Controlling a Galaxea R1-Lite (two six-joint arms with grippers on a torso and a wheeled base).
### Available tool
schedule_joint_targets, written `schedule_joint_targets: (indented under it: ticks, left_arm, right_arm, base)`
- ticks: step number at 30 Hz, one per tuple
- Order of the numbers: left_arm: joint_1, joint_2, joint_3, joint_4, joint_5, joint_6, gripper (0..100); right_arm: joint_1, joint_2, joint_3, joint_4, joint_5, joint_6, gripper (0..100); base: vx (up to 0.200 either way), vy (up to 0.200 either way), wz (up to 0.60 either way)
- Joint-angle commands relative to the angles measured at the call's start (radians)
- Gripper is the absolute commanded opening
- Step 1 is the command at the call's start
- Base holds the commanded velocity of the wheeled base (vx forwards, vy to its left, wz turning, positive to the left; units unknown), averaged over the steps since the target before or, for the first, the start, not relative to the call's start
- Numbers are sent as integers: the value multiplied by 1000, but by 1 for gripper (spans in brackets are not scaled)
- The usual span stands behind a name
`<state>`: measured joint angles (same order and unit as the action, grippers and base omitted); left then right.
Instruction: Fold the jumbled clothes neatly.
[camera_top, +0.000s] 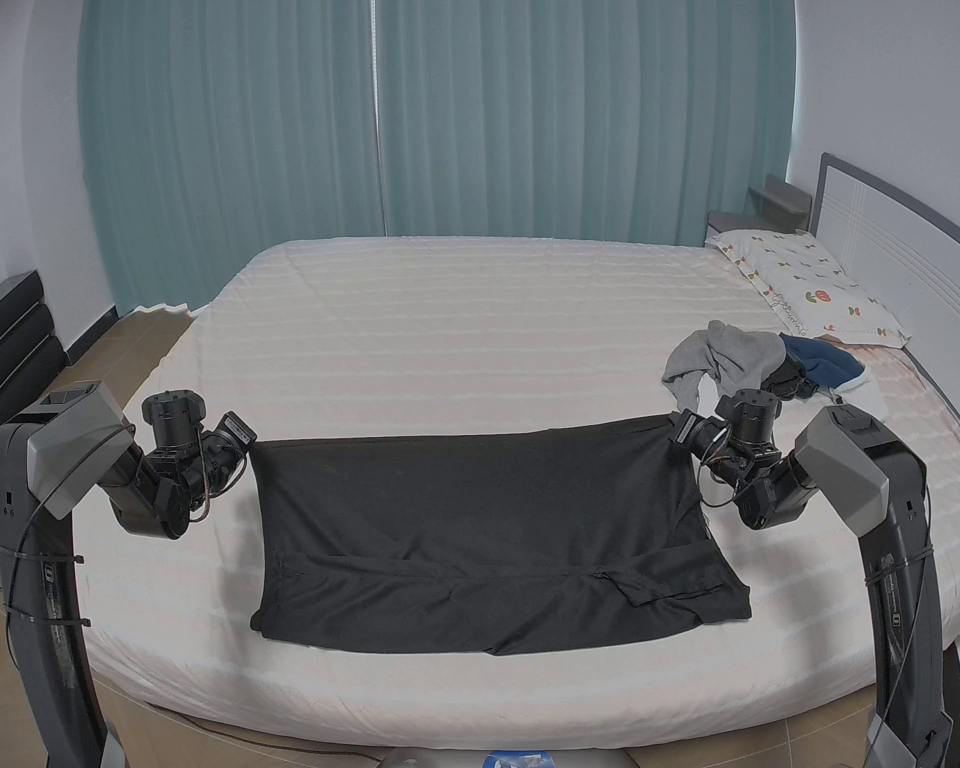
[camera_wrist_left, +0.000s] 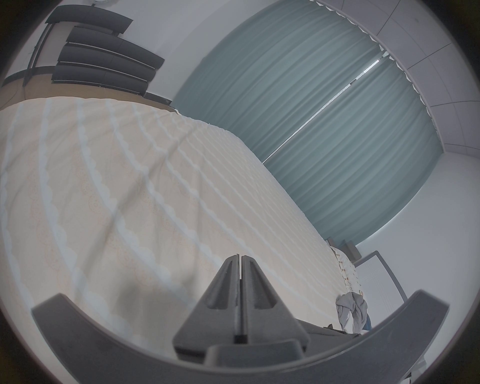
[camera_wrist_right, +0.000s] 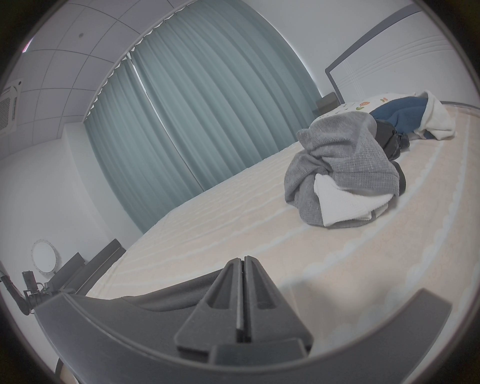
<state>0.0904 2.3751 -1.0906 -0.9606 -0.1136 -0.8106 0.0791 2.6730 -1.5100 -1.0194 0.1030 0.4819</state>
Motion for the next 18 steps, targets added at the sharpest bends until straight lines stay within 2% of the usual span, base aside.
schedule_joint_targets:
  ticks: [1, 7, 18]
  left_arm:
    - [0, 1, 3, 2, -1, 1, 0]
    - [0, -5, 17, 0, -3, 10, 0]
    - [0, -1, 15, -1, -3, 13, 0]
  right_arm:
    - [-6, -5, 30, 2, 14, 0, 0]
    - [-19, -53, 76, -8, 53, 0, 0]
    - [-19, -35, 28, -25, 50, 4, 0]
  base:
    - [0, 0, 0]
    - [0, 0, 0]
    - [0, 0, 0]
